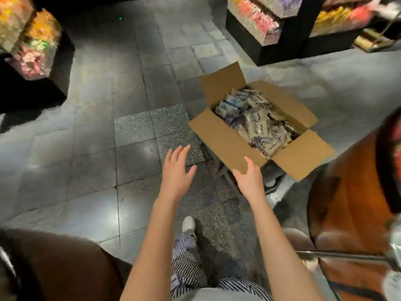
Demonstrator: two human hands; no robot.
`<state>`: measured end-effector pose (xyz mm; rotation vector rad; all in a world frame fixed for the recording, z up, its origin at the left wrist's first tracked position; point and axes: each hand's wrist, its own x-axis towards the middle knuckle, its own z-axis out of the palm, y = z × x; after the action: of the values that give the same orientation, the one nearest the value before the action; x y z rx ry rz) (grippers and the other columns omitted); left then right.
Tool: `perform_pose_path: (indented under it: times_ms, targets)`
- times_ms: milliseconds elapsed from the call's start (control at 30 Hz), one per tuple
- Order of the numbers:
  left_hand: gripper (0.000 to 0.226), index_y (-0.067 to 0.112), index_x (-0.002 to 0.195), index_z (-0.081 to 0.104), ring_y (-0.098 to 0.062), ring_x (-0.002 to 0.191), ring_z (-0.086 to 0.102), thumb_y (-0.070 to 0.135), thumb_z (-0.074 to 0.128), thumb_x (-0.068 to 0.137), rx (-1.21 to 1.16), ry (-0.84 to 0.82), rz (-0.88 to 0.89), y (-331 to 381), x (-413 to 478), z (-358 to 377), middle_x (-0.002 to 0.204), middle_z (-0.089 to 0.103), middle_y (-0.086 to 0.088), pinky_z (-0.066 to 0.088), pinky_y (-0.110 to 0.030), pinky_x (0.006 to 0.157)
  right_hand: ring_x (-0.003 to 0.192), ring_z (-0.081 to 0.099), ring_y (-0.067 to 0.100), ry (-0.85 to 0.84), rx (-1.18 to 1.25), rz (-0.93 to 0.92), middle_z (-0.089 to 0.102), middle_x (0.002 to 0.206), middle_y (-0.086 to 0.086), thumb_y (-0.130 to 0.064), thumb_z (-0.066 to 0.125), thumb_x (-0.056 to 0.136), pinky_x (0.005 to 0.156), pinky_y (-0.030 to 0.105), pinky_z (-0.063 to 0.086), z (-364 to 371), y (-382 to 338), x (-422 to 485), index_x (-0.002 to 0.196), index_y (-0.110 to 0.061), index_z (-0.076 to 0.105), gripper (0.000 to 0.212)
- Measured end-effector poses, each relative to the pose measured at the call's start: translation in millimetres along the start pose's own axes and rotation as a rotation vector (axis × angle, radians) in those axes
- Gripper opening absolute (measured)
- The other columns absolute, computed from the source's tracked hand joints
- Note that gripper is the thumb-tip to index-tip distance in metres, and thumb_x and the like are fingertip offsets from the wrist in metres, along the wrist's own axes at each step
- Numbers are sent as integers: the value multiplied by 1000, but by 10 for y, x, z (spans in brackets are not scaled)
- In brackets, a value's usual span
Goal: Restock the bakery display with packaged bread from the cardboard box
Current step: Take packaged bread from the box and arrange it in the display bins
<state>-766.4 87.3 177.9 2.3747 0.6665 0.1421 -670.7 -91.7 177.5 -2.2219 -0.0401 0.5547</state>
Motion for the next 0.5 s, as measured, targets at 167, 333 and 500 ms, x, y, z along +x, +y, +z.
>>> perform_pose_path:
  times_ms: [167, 333, 500]
  targets:
    - [60, 22, 154, 26, -24, 151, 4, 28, 53, 101, -23, -133, 64, 115, 1034, 170, 162, 23, -2, 12, -44, 122, 147, 23, 28, 111, 45, 120, 22, 161, 9, -28, 54, 100, 113, 45, 31, -97, -93, 742, 154, -20, 26, 62]
    - [59, 21, 154, 28, -26, 150, 8, 27, 53, 101, -44, -250, 127, 320, 1951, 360, 159, 28, -4, 14, -44, 121, 146, 26, 28, 161, 89, 230, 24, 161, 7, -29, 57, 98, 115, 48, 32, -119, -192, 1275, 154, -23, 27, 63]
    - [59, 20, 153, 28, -29, 148, 15, 27, 53, 100, -42, -403, 155, 551, 2442, 697, 157, 31, -7, 18, -46, 119, 127, 51, 31, 199, 80, 377, 31, 157, 7, -30, 56, 100, 76, 30, 53, -272, 1, 1603, 154, -21, 28, 61]
